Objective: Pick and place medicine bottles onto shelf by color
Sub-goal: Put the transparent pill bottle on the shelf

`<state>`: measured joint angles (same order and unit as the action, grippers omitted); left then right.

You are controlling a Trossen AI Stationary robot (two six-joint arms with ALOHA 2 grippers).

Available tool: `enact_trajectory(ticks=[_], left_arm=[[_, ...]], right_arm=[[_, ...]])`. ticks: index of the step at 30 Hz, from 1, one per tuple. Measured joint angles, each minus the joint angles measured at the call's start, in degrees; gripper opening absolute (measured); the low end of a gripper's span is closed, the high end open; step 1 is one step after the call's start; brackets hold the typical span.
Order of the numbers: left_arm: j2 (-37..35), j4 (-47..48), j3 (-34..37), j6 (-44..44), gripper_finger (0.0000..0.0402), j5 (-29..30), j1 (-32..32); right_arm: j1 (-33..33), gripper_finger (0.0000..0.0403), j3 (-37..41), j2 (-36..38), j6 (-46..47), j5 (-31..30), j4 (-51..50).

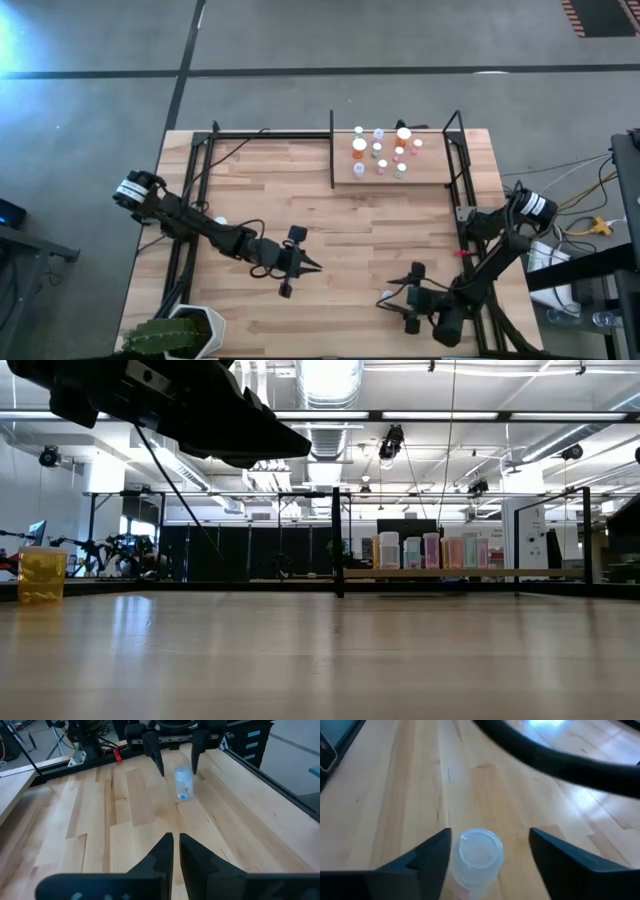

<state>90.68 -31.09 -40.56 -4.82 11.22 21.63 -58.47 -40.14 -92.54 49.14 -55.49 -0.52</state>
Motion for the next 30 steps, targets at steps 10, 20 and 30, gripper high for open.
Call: enact_trajectory(ticks=[10, 20, 30], left_arm=[[0.0, 0.1, 0.1, 0.0, 0.0013, 0.0, 0.0], [0.0, 0.1, 0.1, 0.0, 0.0013, 0.0, 0.0], [0.0, -0.1, 0.1, 0.0, 0.0013, 0.0, 0.0]], right_arm=[[0.2, 0.0117, 0.0, 0.5, 2.9, 0.8, 0.0], [0.2, 0.0211, 0.1, -0.4, 4.4, 2.4, -0.4], [0.2, 0.0288, -2.8, 7.0, 19.7, 12.5, -2.9]])
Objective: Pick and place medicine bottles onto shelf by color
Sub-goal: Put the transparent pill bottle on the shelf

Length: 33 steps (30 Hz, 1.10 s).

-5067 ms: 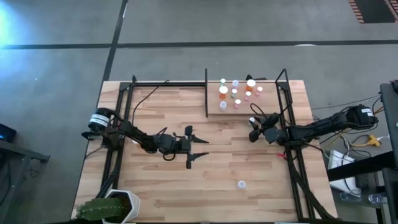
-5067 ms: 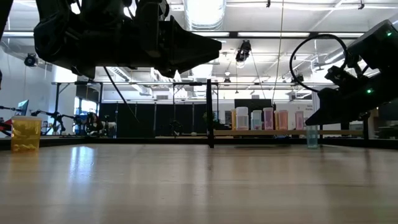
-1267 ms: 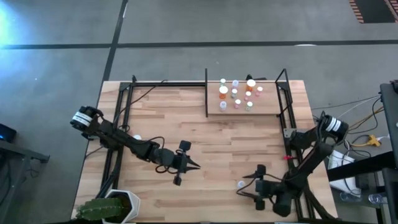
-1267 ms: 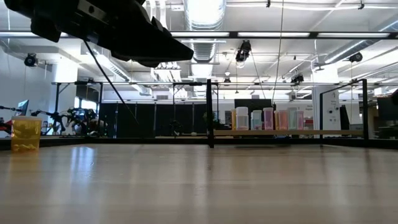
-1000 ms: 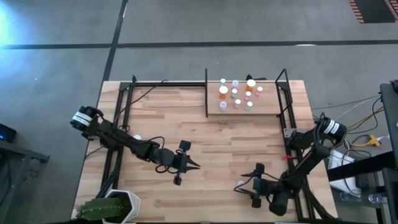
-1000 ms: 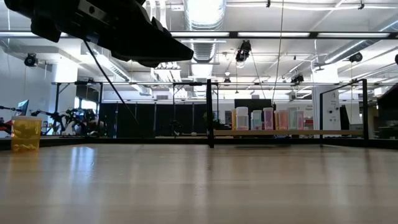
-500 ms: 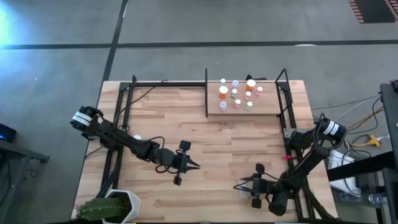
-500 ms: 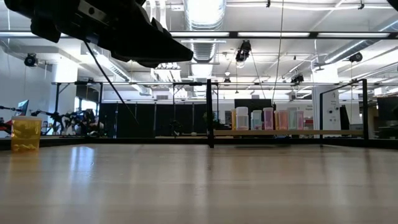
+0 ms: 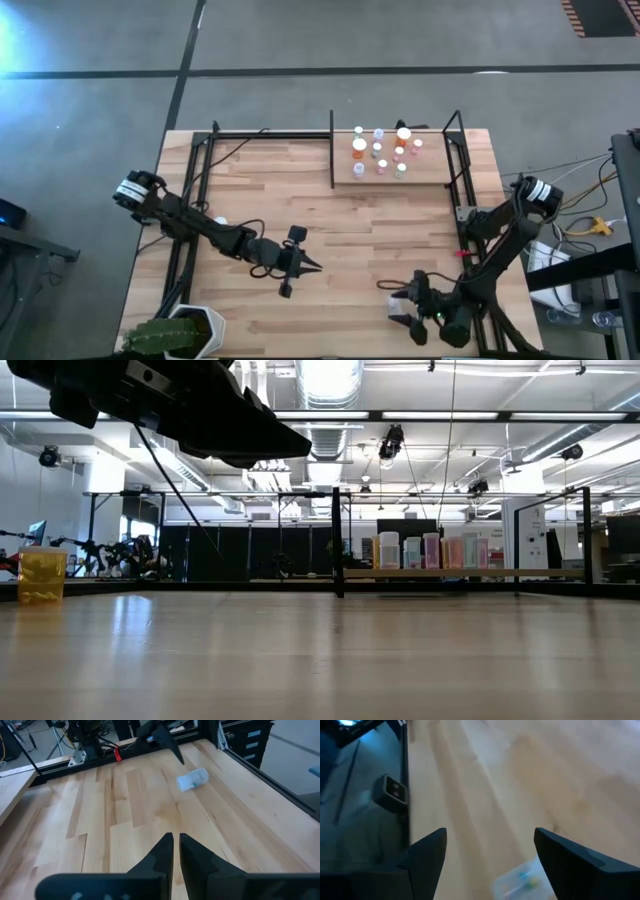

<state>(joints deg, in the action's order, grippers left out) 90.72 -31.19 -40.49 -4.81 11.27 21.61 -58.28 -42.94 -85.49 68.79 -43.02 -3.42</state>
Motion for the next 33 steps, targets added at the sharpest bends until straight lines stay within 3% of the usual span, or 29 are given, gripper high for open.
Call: enact_trajectory(ticks=[3, 9, 13, 16, 24, 33], left_arm=[[0.0, -0.3, 0.0, 0.0, 0.0013, 0.0, 0.0], [0.0, -0.4, 0.0, 0.0, 0.0013, 0.0, 0.0], [0.0, -0.4, 0.0, 0.0, 0.0013, 0.0, 0.0], [0.0, -0.4, 0.0, 0.0, 0.0013, -0.1, 0.0], [0.0, 0.2, 0.0, 0.0, 0.0013, -0.3, 0.2], [0.0, 1.0, 0.0, 0.0, 0.0013, -0.5, 0.5]], right_arm=[[0.5, 0.0293, -4.6, 0.1, 9.0, 3.6, -8.2], [1.1, 0.0284, -22.3, -4.0, 27.6, 10.9, -47.2], [2.5, 0.0284, -29.3, -7.9, 41.6, 19.3, -61.4], [4.3, 0.0283, -30.8, -9.2, 44.1, 24.6, -60.0], [10.1, 0.028, -31.8, -12.0, 39.6, 30.3, -57.4], [14.3, 0.0239, -31.8, -16.3, 35.3, 35.8, -55.2]])
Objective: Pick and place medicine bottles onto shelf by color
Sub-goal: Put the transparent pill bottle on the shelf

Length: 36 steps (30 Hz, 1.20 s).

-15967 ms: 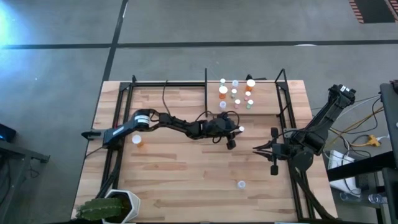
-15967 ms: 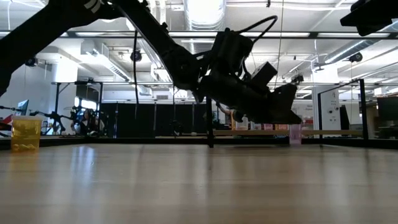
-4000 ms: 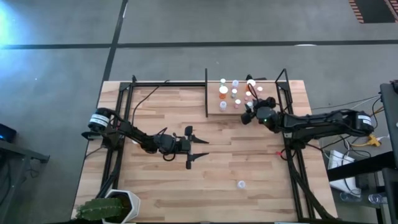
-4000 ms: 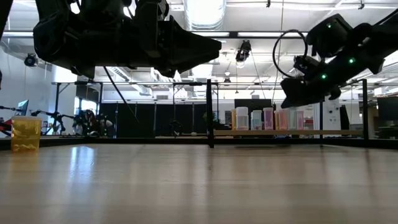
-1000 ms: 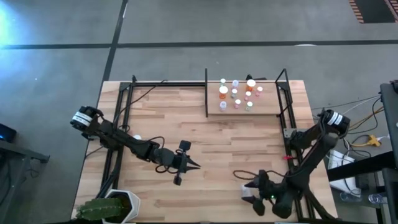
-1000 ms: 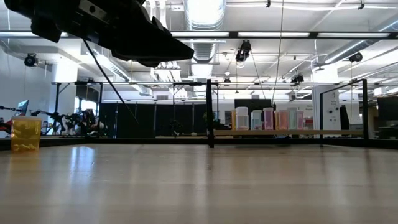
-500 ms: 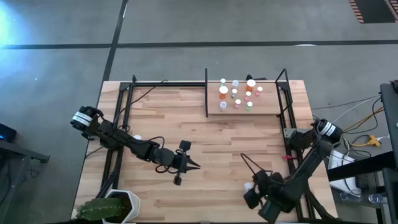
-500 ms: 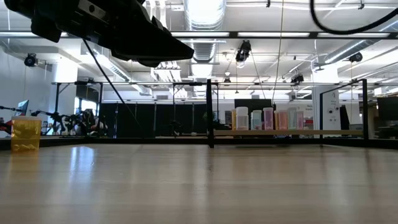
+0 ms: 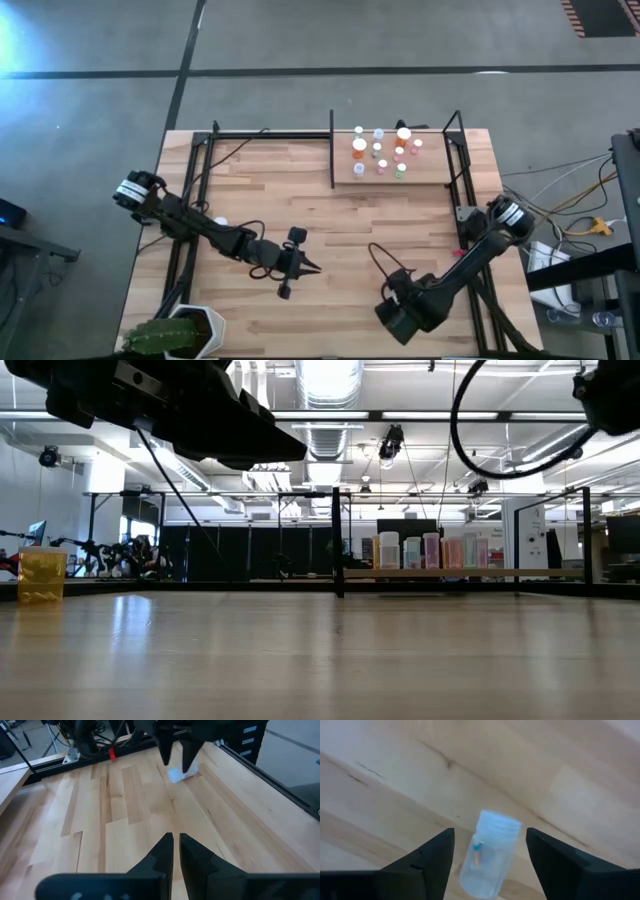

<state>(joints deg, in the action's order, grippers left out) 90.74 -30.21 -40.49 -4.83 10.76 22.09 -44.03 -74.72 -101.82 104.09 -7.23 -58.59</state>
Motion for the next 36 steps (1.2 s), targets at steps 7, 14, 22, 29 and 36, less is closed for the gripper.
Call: enact_trajectory(ticks=[7, 14, 22, 29, 36], left_arm=[[0.0, 0.8, 0.0, -0.5, 0.0013, 0.0, 0.0], [0.0, 1.3, 0.1, -1.6, 0.0013, 0.0, 0.1], [0.0, 1.4, 0.3, -1.6, 0.0013, 0.0, 0.1], [0.0, 1.3, 0.3, -1.6, 0.0013, 0.0, 0.1], [0.0, 1.2, 0.3, -1.6, 0.0013, 0.0, 0.2]], right_arm=[[2.1, 0.0215, 0.0, -2.9, -2.1, 2.8, 2.7], [3.4, 0.0173, 0.0, -4.0, -3.9, 3.2, 4.6], [3.4, 0.0122, 0.0, -4.6, -8.8, 4.4, 5.2], [3.3, 0.0133, 0.1, -0.8, -13.5, -4.3, 3.7], [-0.1, 0.0123, 0.3, 4.0, -14.1, -32.9, -2.5]])
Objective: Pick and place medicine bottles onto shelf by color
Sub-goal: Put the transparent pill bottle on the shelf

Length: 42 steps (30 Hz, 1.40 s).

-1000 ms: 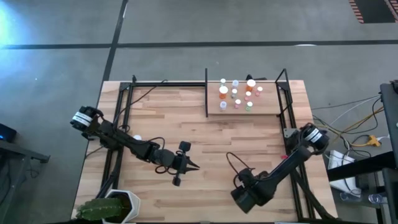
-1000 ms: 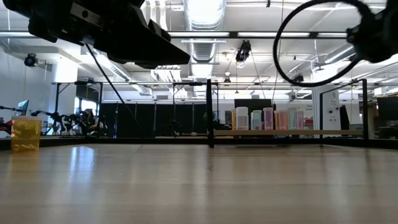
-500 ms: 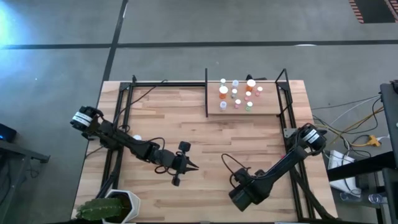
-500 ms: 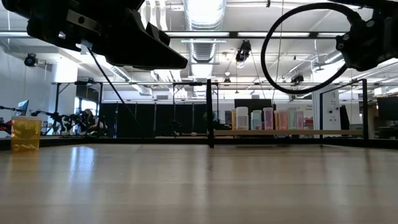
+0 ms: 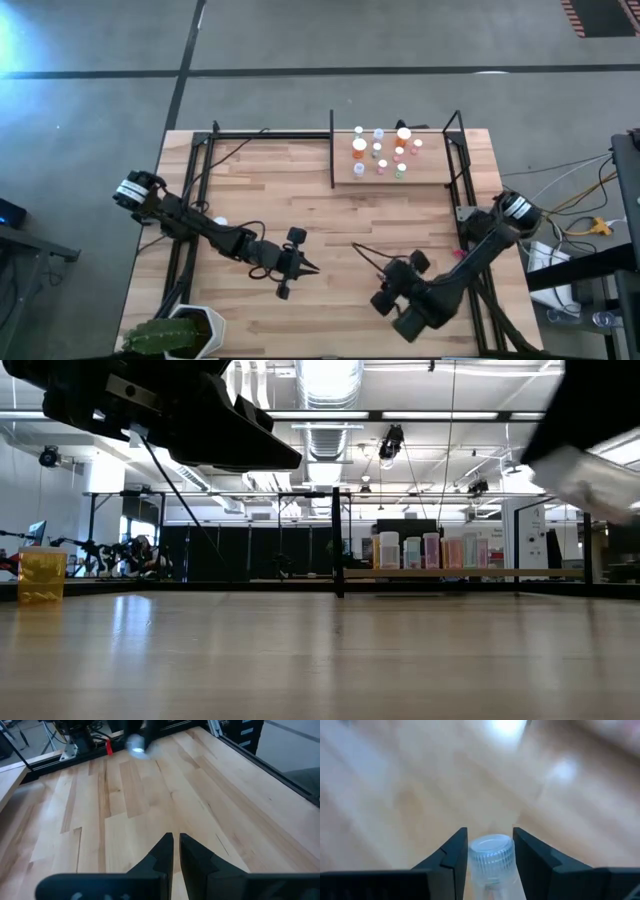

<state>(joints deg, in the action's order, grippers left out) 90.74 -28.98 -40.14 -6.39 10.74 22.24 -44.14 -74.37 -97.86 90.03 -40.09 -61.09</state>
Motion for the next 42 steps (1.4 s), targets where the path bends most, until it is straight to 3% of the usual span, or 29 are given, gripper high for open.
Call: enact_trajectory(ticks=[3, 7, 13, 20, 24, 29, 38, 42], left_arm=[[0.0, -0.1, 0.0, 0.0, 0.0013, 0.0, 0.0], [0.0, -0.1, 0.0, 0.5, 0.0013, 0.0, 0.1], [0.0, -0.1, 0.0, 1.5, 0.0013, 0.0, 0.2], [0.0, -0.4, 0.1, 1.5, 0.0013, 0.0, 0.2], [0.0, -0.4, 0.2, 1.5, 0.0013, 0.0, 0.2], [0.0, -0.5, 0.2, 1.1, 0.0013, 0.0, 0.2], [0.0, -0.6, 0.2, 1.0, 0.0013, 0.0, 0.2], [0.0, -0.6, 0.2, 1.0, 0.0013, 0.0, 0.2]], right_arm=[[-0.9, 0.0128, 1.6, 0.3, 2.4, -14.3, -4.3], [0.0, 0.0132, 7.9, 0.4, 12.0, -27.7, -9.0], [6.9, 0.0133, 22.9, 2.7, 30.3, -40.9, -12.8], [19.3, 0.0134, 36.5, 11.6, 35.4, -44.9, -11.9], [21.9, 0.0134, 43.0, 18.1, 37.7, -49.8, -10.5], [25.0, 0.0134, 49.9, 24.6, 37.7, -50.0, -5.5], [34.2, 0.0134, 52.3, 27.6, 28.2, -50.0, -1.0], [34.8, 0.0127, 51.7, 27.6, 27.1, -50.0, -1.0]])
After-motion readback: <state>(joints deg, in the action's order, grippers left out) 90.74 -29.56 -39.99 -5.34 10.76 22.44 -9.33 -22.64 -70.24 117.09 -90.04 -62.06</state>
